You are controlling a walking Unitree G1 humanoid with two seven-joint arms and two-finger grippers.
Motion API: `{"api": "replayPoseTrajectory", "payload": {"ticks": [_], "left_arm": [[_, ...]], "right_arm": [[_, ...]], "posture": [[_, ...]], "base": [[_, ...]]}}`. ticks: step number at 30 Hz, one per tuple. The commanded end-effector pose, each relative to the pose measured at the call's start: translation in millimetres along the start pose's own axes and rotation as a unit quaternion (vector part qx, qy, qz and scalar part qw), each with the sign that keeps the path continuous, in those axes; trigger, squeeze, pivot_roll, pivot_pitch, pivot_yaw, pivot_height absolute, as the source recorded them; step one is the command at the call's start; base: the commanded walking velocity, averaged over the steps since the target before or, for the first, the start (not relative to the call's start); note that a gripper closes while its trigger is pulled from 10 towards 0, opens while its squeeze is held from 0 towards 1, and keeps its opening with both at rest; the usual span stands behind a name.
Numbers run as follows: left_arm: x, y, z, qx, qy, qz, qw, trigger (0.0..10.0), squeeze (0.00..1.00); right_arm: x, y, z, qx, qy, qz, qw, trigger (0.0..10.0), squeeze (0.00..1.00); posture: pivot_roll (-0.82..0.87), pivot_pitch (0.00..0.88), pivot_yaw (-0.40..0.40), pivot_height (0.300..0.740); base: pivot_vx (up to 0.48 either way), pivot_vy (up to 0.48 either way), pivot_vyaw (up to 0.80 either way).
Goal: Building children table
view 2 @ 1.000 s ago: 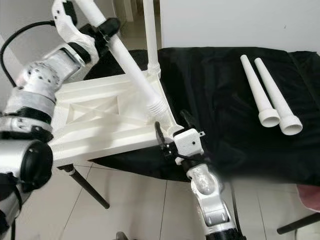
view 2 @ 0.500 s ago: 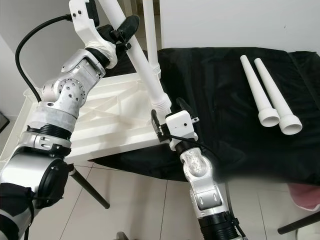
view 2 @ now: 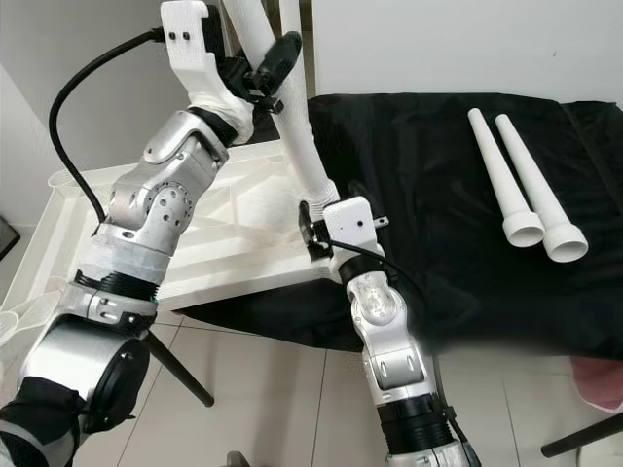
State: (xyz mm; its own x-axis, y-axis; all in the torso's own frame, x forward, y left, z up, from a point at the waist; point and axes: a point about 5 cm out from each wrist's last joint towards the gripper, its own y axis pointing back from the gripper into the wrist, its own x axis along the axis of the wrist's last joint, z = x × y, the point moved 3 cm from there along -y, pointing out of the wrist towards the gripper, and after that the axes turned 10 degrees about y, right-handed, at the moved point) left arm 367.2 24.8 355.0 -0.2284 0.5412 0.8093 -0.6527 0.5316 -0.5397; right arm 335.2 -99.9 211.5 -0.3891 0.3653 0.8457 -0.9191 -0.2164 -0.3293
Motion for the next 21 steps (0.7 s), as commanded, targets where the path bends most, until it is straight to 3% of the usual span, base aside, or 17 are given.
{"api": "replayPoseTrajectory", "payload": {"ticks": [1,15,21], "left_arm": [[3,0.4,4.4,-0.006,-0.014,0.009,1.000,10.0,0.00],[-1,-1.6,24.0,-0.021,-0.008,0.013,1.000,10.0,0.00],[-3,-1.5,34.6,-0.033,-0.006,0.012,0.999,10.0,0.00]], "right_arm": [[-1,-2.3,-3.2,0.002,-0.005,-0.008,1.000,10.0,0.00],[-2,-18.3,-7.0,0.000,-0.004,-0.015,1.000,10.0,0.00],[0,-33.1,-5.2,-0.006,0.011,-0.013,1.000,10.0,0.00]], "posture": [[-0.12,0.009,0.115,0.740],[-0.11,0.008,0.112,0.740],[-0.10,0.013,0.112,0.740]], "base": [[0.000,0.000,0.00],[0.000,0.000,0.00],[0.000,0.000,0.00]]}}
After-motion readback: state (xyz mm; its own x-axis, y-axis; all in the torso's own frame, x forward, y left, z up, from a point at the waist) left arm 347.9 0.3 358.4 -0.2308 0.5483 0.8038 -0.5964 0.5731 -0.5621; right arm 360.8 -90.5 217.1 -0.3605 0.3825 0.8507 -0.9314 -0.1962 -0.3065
